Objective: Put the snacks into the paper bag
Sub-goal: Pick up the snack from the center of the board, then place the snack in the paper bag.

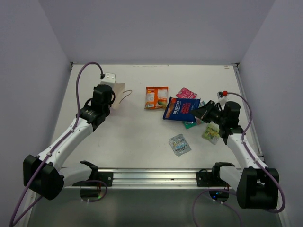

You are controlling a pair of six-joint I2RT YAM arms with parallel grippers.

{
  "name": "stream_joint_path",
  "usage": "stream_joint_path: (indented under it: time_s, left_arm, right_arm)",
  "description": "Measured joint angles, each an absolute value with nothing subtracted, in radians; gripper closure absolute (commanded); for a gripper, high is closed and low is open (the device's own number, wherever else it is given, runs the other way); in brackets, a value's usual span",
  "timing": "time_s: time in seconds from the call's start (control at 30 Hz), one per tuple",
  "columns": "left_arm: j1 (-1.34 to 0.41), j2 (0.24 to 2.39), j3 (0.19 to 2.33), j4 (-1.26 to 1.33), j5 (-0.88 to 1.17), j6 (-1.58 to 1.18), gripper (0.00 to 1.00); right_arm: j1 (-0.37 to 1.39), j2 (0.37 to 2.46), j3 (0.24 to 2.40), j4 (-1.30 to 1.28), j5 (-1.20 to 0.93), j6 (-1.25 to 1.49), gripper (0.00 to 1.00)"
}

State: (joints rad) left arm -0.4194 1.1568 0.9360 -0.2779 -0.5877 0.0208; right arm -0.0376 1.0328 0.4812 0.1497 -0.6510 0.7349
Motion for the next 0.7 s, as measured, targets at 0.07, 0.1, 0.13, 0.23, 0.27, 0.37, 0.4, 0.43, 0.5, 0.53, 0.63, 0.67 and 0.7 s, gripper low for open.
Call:
stream_joint_path:
  time_s: [0.07,0.1,0.13,0.23,0.27,0.37,0.4,0.43,0.5,0.53,0.63,0.67,0.7]
  left_arm:
    - [-0.419,1.157,0.936,-0.278,-0.588,0.021,1.0]
    - [-0.419,1.157,0.936,-0.278,-0.588,0.021,1.0]
    - [-0.419,1.157,0.936,-0.278,-0.587,0.021,1.0]
    - [-0.419,1.155,0.936,-0.278,-0.587,0.021,1.0]
    - [-0.419,1.154,0.936,-0.278,-0.587,0.021,1.0]
    - [-0.419,1.151,0.936,-0.278,-0.588,0.021,1.0]
    - [-0.419,1.15,0.936,-0.278,-0.588,0.021,1.0]
    - [-0.419,1.148,0.936,-0.278,-0.588,0.021,1.0]
    - [-0.419,1.144,0.936,-0.278,-0.588,0.021,1.0]
    - [-0.419,1.141,0.936,-0.278,-0.589,0.021,1.0]
    - [-0.419,1.131,0.936,-0.278,-0.59,0.021,1.0]
    - [-0.419,1.129,0.936,-0.278,-0.59,0.021,1.0]
    - [-0.419,1.127,0.936,-0.278,-0.59,0.021,1.0]
  right_arm:
    - [-0.028,1.033,0.531,0.126,-0.65,0.746,1.0]
    - [-0.02,1.034,0.562,0.109,-0.649,0.749,1.0]
    - [-0.005,1.034,0.597,0.095,-0.645,0.751,1.0]
    - [0.075,1.042,0.725,0.046,-0.616,0.754,1.0]
    - [0.109,1.05,0.772,0.036,-0.602,0.756,1.0]
    - [0.209,1.083,0.904,-0.003,-0.544,0.768,1.0]
    - [0.243,1.097,0.949,-0.019,-0.519,0.773,1.0]
    - [0.276,1.111,0.99,-0.03,-0.496,0.779,1.0]
    - [0.335,1.135,1.055,-0.047,-0.438,0.793,1.0]
    - [0.362,1.148,1.085,-0.057,-0.413,0.799,1.0]
    - [0.423,1.188,1.161,-0.068,-0.352,0.812,1.0]
    - [0.442,1.203,1.188,-0.07,-0.332,0.814,1.0]
    - [0.46,1.22,1.214,-0.072,-0.318,0.817,1.0]
